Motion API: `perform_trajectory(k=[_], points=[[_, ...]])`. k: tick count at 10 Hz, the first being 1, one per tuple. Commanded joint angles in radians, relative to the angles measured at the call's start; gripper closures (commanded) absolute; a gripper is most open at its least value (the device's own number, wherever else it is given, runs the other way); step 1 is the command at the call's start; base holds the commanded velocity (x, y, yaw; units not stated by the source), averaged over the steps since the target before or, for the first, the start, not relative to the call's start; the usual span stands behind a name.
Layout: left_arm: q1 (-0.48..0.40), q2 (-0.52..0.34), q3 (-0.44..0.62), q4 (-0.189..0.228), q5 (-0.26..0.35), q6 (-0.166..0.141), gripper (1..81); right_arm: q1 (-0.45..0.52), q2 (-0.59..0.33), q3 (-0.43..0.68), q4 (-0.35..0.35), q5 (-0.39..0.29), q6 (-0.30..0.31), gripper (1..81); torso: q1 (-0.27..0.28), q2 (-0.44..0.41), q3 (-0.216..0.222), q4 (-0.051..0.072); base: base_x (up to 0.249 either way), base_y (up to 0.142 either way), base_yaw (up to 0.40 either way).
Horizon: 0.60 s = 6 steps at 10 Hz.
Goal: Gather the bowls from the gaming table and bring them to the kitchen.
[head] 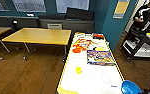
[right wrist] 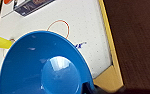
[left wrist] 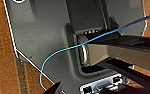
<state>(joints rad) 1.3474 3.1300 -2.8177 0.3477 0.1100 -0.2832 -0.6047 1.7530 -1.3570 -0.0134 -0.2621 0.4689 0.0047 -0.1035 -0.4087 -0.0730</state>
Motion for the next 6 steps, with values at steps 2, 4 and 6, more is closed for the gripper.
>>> perform_trajectory(k=[2,4,6], points=[[-0.029,0.006,0.003,-0.001,0.057,0.009,1.0,-0.204,-0.108,0.015,-0.077,0.084,-0.013,81.1,0.000,0.000,0.000,0.000,0.000,0.000,0.000],[-0.029,0.006,0.004,-0.001,0.057,0.009,1.0,-0.295,-0.135,0.042,-0.082,0.138,-0.055,81.1,0.000,0.000,0.000,0.000,0.000,0.000,0.000],[-0.029,0.006,0.004,-0.001,0.057,0.009,1.0,-0.372,-0.195,0.119,-0.080,0.175,-0.098,81.1,0.000,0.000,0.000,0.000,0.000,0.000,0.000]])
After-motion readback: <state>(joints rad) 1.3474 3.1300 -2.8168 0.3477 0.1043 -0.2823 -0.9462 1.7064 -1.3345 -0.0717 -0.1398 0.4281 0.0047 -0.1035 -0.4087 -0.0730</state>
